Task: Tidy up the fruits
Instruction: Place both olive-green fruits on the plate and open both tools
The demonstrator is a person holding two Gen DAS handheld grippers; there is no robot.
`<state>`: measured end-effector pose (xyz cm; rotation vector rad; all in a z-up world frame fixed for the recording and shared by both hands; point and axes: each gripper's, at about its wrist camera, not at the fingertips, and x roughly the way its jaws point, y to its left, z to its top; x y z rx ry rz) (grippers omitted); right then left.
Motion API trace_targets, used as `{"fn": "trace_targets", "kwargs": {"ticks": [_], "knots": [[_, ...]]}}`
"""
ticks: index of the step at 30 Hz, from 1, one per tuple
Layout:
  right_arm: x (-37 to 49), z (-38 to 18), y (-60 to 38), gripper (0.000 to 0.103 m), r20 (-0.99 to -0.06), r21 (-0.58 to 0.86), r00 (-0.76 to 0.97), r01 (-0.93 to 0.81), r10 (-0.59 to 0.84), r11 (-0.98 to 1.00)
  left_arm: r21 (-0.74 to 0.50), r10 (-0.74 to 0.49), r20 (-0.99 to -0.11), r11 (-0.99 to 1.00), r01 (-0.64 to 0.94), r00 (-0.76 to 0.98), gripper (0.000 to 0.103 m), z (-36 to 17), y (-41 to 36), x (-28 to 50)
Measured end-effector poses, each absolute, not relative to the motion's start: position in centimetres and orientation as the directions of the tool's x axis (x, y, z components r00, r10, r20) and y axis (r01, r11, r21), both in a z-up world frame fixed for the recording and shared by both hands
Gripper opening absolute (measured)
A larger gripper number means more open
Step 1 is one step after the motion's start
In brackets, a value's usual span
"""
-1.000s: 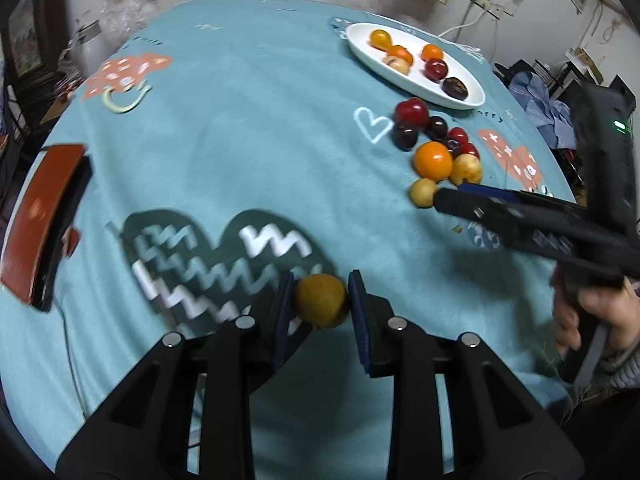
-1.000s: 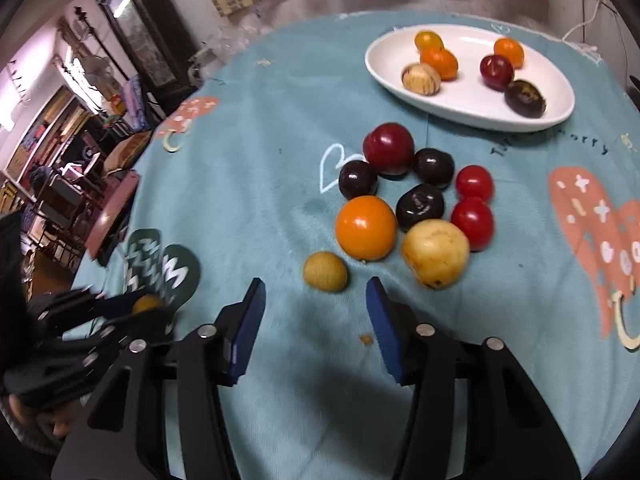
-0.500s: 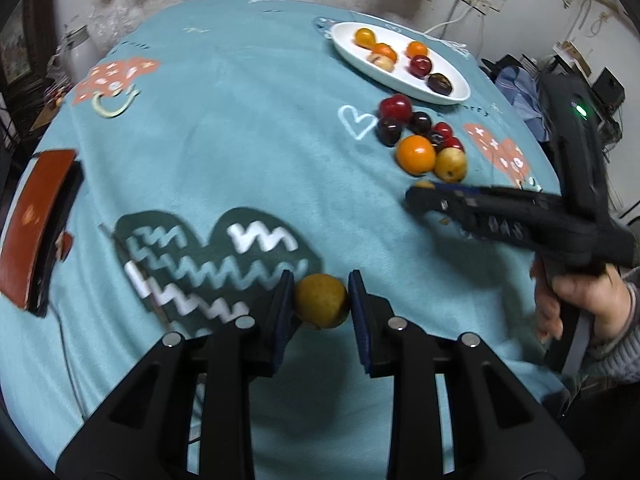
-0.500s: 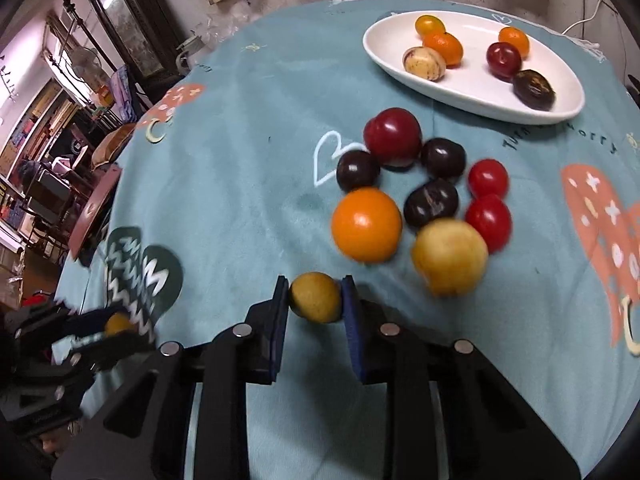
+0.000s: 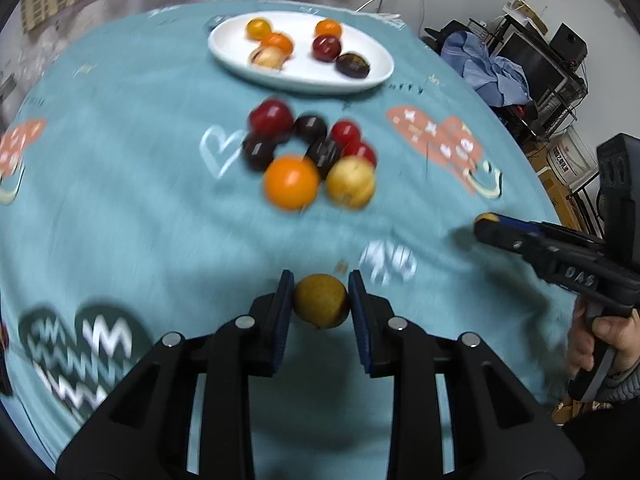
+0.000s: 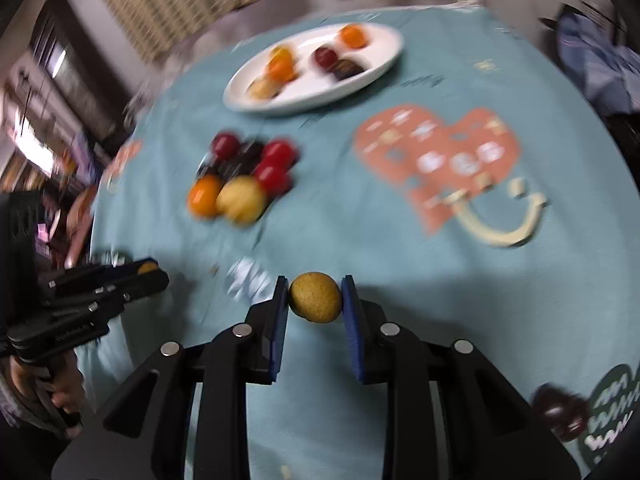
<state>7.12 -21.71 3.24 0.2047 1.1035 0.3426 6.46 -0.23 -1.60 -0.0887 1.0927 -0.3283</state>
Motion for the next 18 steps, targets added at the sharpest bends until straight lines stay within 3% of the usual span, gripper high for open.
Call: {"fn": "trace_targets", "kwargs": {"ticks": [10, 18], "knots": [[17.8, 7.5, -22.4, 0.027, -0.736, 0.338, 0.554, -0.198, 0.389, 0.920, -0.175, -0.284, -0.808, 0.952, 0.251, 0.516, 0.029, 2.1, -3.7, 18.0], [27.4, 6.2, -21.8, 0.027, -0.704, 0.339, 0.586, -0.220, 0.401, 0.915, -0.161, -0.258, -0.810, 0.961, 0.224, 0.526, 0.028, 1.0, -4.9, 25.5]]}}
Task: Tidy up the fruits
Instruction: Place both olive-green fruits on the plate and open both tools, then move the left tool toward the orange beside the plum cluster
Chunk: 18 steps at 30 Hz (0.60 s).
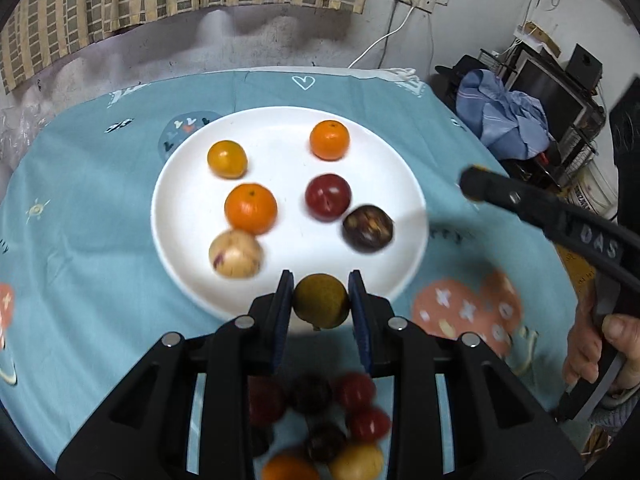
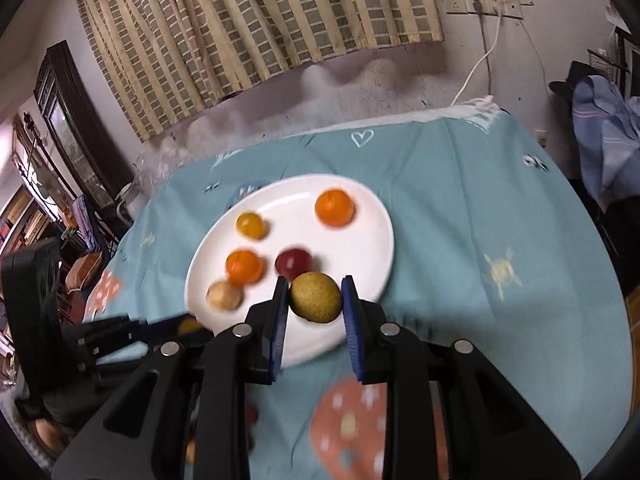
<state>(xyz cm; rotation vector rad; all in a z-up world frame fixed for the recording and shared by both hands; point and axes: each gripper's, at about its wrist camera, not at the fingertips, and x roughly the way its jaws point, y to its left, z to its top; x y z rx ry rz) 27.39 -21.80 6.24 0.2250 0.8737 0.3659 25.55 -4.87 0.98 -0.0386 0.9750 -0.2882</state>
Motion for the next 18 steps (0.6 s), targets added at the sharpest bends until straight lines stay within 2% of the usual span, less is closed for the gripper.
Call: {"fn": "trace_targets", "kwargs": {"ticks": [4, 6, 9, 14, 18], "knots": [[31.0, 4.3, -21.2, 0.027, -0.713, 0.337, 0.581, -0.208, 0.393, 0.918, -0.162, -0.257, -0.814, 0.962, 0.222, 0.521, 0.029, -0.2, -5.2, 27.6], [32.0, 3.5, -20.8, 0.027, -0.723, 0.336, 0.572, -0.201, 0.389, 0.920, -0.170, -0.264, -0.816, 0.960, 0.223, 0.515, 0.034, -0.7, -5.4, 28.3], [33.1, 2.7, -20.5, 0.028, -0.740, 0.327, 0.564, -0.176, 0.368, 0.928, -0.183, -0.274, -0.816, 0.958, 0.223, 0.509, 0.036, -1.2, -5.4, 28.9], [32.3, 3.5, -20.8, 0.029, -0.732, 0.326, 0.576, -0.171, 0.363, 0.930, -0.194, -0.270, -0.811, 0.961, 0.196, 0.519, 0.044, -0.7, -4.5, 28.2], [29.6, 5.5, -21.8, 0.029, -0.704, 0.357, 0.599, -0.164, 0.381, 0.919, -0.197, -0.260, -0.807, 0.965, 0.173, 0.530, 0.044, 0.3, -3.1, 26.1]]}}
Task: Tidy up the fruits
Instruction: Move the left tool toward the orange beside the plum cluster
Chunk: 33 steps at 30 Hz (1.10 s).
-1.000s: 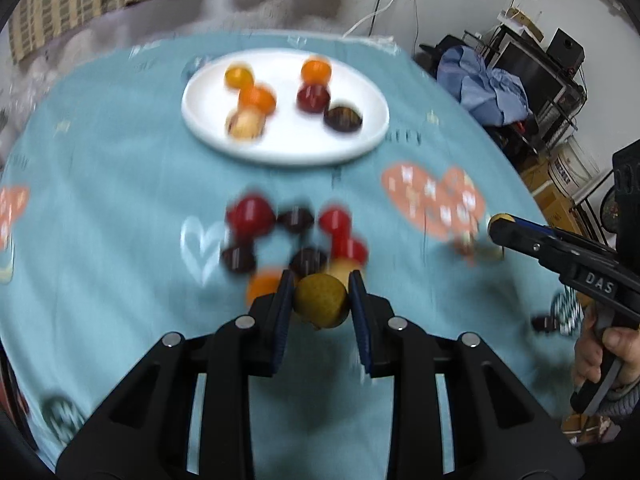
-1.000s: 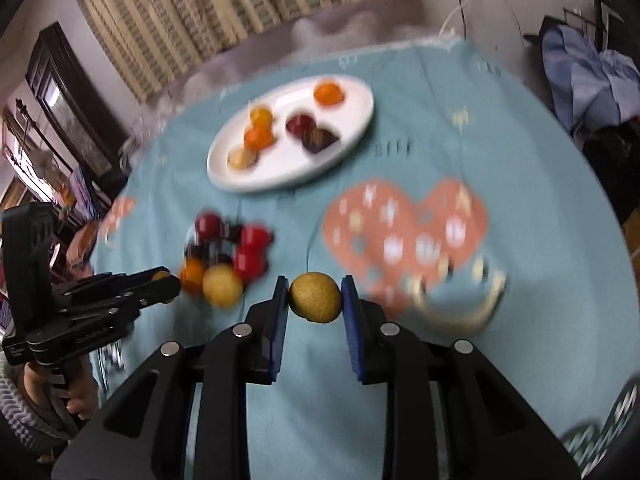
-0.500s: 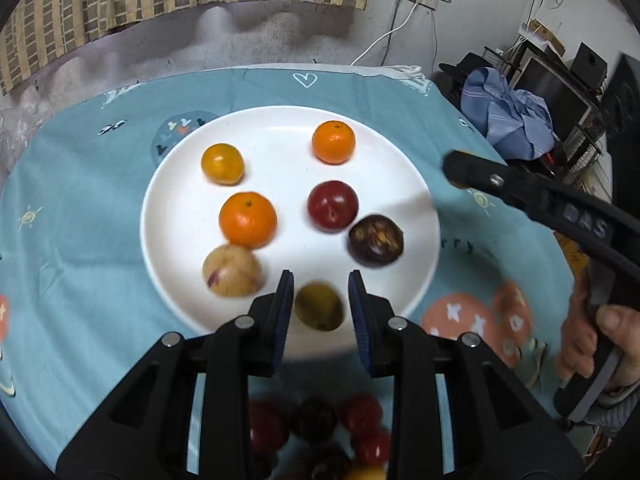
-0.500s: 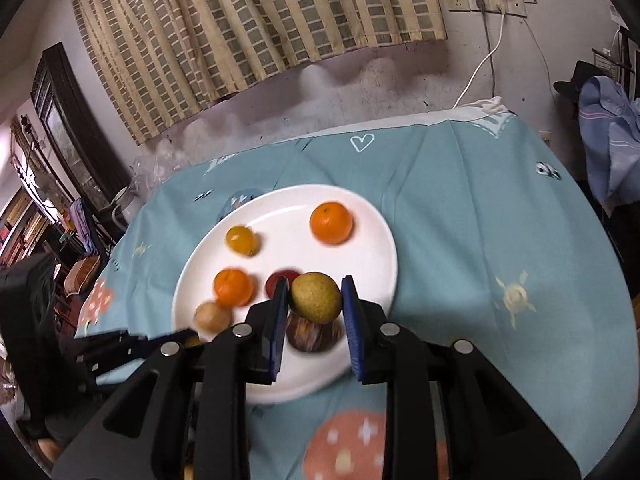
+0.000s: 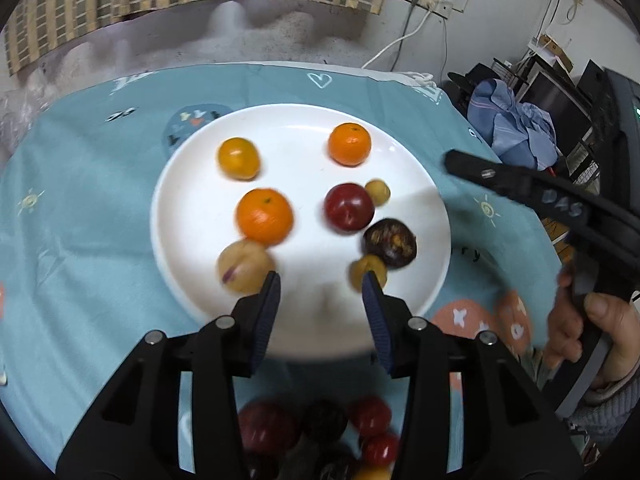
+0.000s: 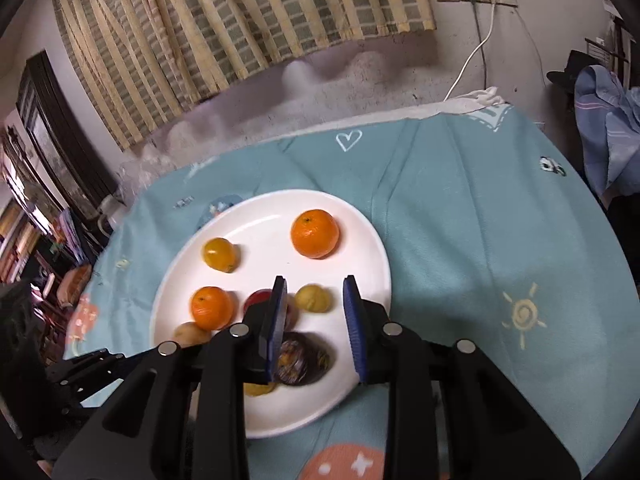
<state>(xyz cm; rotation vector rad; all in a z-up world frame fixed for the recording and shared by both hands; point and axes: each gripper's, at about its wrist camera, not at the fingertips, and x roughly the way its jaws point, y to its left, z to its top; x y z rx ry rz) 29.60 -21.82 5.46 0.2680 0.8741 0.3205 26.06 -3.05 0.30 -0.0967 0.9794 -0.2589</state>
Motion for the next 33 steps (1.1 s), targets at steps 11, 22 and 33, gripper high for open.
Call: {"fn": "trace_targets", "kwargs": {"ticks": [11, 22, 33], "knots": [[15.9, 5.6, -21.5, 0.060, -0.739, 0.310, 0.564, -0.200, 0.368, 0.929, -0.171, -0.191, -0.871, 0.982, 0.085, 0.452, 0.052, -1.4, 1.2, 14.0], [8.2, 3.7, -21.5, 0.060, -0.821, 0.288, 0.446, -0.215, 0.356, 0.933, -0.171, -0.196, -0.877, 0.981, 0.097, 0.439, 0.052, -2.9, 1.2, 11.4], [6.3, 3.9, -22.4, 0.060, -0.833, 0.273, 0.452, -0.169, 0.320, 0.947, -0.206, -0.250, -0.878, 0.967, 0.149, 0.407, 0.051, -4.1, 0.1, 13.8]]}}
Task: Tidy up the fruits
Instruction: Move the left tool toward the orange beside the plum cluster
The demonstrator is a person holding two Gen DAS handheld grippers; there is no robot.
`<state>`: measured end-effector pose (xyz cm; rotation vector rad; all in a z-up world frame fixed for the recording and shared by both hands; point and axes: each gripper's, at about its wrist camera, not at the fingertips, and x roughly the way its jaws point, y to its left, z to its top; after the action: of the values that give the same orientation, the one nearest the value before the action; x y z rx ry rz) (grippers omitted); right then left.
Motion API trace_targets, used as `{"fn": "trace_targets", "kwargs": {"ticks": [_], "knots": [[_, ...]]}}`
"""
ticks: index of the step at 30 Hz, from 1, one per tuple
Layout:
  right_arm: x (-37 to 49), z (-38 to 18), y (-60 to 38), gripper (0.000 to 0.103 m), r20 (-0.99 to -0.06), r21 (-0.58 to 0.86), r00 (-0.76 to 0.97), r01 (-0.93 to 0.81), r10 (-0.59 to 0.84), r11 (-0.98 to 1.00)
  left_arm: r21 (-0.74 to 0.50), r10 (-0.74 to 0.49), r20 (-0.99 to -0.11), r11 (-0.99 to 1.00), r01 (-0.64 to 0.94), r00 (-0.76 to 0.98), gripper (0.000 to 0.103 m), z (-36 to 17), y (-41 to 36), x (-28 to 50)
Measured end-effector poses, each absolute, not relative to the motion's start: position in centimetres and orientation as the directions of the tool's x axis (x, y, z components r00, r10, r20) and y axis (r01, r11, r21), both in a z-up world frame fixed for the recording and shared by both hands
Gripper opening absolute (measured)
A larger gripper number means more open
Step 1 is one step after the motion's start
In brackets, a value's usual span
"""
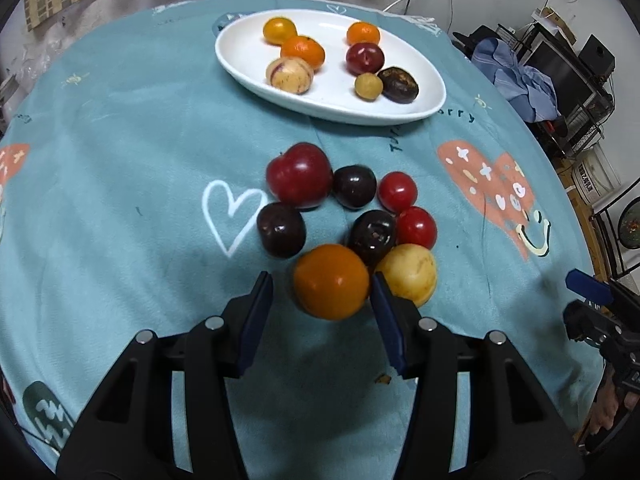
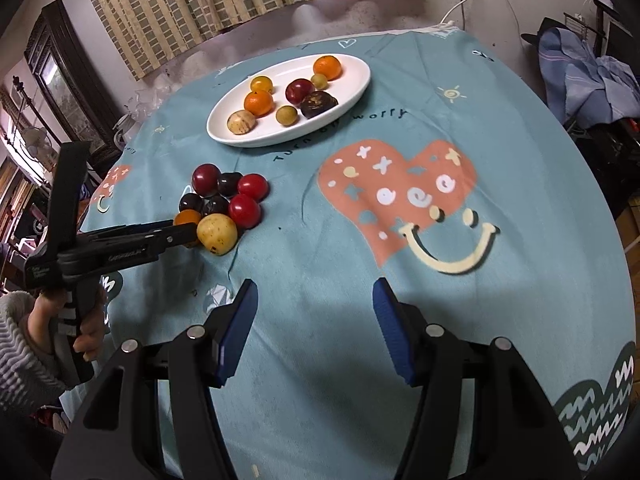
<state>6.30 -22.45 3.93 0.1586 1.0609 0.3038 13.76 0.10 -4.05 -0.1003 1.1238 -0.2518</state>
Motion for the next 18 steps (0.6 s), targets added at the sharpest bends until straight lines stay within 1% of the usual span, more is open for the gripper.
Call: {"fn": "trace_targets", "kwargs": {"ticks": [1, 2, 3, 8, 10, 12, 18], "knots": [[6.2, 4.0, -22.5, 0.060, -0.832, 0.271, 0.454, -0.166, 0.318, 0.948, -0.212, -0.255, -0.878, 0.966, 0.148, 0.406, 0.049, -4.2, 0.1, 13.8], [6.1, 4.0, -22.5, 0.060, -0.831, 0.271, 0.457, -0.167, 0.318, 0.948, -0.218, -0.262, -0.874, 0.964, 0.150, 0.408, 0.042, -4.2, 0.1, 13.8], [6.1, 4.1, -22.4, 0.060, -0.829, 0.273, 0.459, -0.168, 0.320, 0.947, -0.226, -0.271, -0.871, 0.961, 0.157, 0.409, 0.040, -4.1, 0.0, 13.7], [6.7, 4.2, -20.2, 0.060, -0.827, 0.287, 0.432, -0.228, 0.361, 0.930, -0.213, -0.259, -0.865, 0.965, 0.153, 0.429, 0.040, -3.2, 0.7, 12.3], [7.4, 4.1, -18.5, 0.060, -0.826, 0.297, 0.410, -0.269, 0.388, 0.916, -0.208, -0.246, -0.865, 0.969, 0.134, 0.438, 0.039, -2.7, 1.6, 11.5], [8.3, 3.6, -16.7, 0.060, -0.827, 0.309, 0.384, -0.303, 0.412, 0.902, -0.211, -0.239, -0.861, 0.971, 0.112, 0.448, 0.036, -2.3, 2.8, 10.6], [10.9, 1.8, -12.6, 0.060, -0.838, 0.338, 0.313, -0.344, 0.447, 0.876, -0.214, -0.205, -0.859, 0.976, 0.034, 0.470, 0.036, -1.6, 5.9, 8.0]]}}
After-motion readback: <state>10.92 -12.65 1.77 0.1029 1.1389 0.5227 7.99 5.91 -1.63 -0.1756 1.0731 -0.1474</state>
